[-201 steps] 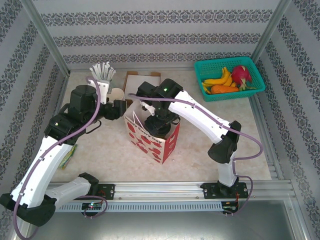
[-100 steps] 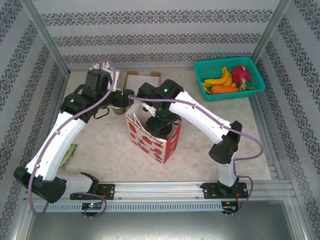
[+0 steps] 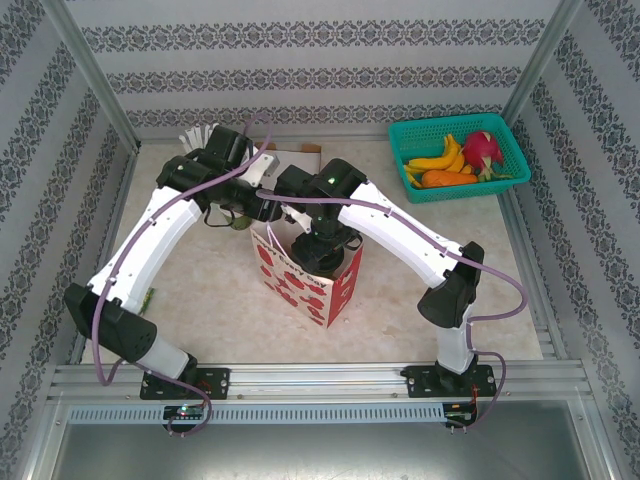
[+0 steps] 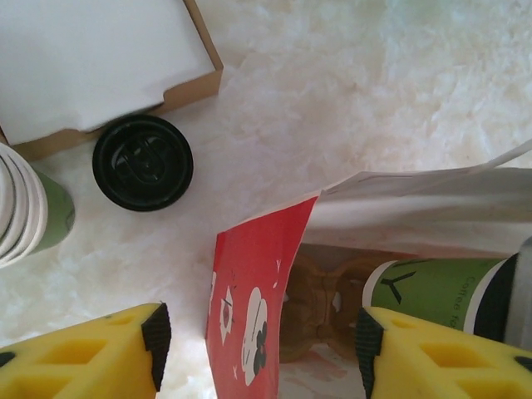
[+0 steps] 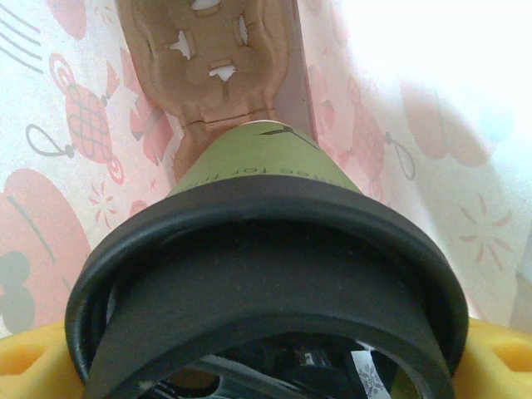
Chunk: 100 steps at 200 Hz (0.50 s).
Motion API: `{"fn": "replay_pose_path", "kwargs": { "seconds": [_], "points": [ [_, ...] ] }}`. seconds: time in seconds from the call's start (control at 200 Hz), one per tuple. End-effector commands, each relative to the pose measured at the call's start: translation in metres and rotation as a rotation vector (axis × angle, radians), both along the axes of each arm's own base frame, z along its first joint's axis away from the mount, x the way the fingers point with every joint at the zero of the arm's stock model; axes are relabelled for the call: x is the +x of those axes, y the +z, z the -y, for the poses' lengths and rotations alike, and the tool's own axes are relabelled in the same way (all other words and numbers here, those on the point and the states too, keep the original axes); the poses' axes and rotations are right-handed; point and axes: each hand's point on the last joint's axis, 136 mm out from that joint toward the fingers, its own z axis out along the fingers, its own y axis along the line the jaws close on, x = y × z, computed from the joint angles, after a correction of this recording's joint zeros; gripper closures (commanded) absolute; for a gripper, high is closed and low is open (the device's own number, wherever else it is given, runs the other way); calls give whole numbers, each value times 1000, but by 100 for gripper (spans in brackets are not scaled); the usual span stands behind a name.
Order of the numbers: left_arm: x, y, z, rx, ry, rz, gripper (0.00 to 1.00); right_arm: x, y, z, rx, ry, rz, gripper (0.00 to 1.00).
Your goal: Pack the takeout coffee
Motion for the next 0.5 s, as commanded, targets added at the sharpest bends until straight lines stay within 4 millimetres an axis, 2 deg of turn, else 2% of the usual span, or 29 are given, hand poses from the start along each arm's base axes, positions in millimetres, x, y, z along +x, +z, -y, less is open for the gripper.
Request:
{"fn": "replay_pose_path", "kwargs": {
  "seconds": [0.0, 0.355, 0.495],
  "points": [
    [-5, -1, 0, 13, -49, -31, 52, -13, 11, 13, -25, 6, -25, 47],
    [1, -1, 5, 1, -62, -16, 100, -25, 0, 27, -118, -28, -121, 48],
    [1, 3, 5, -5, -65, 6, 100, -28, -10, 31, -148, -28, -156, 48]
  ]
}}
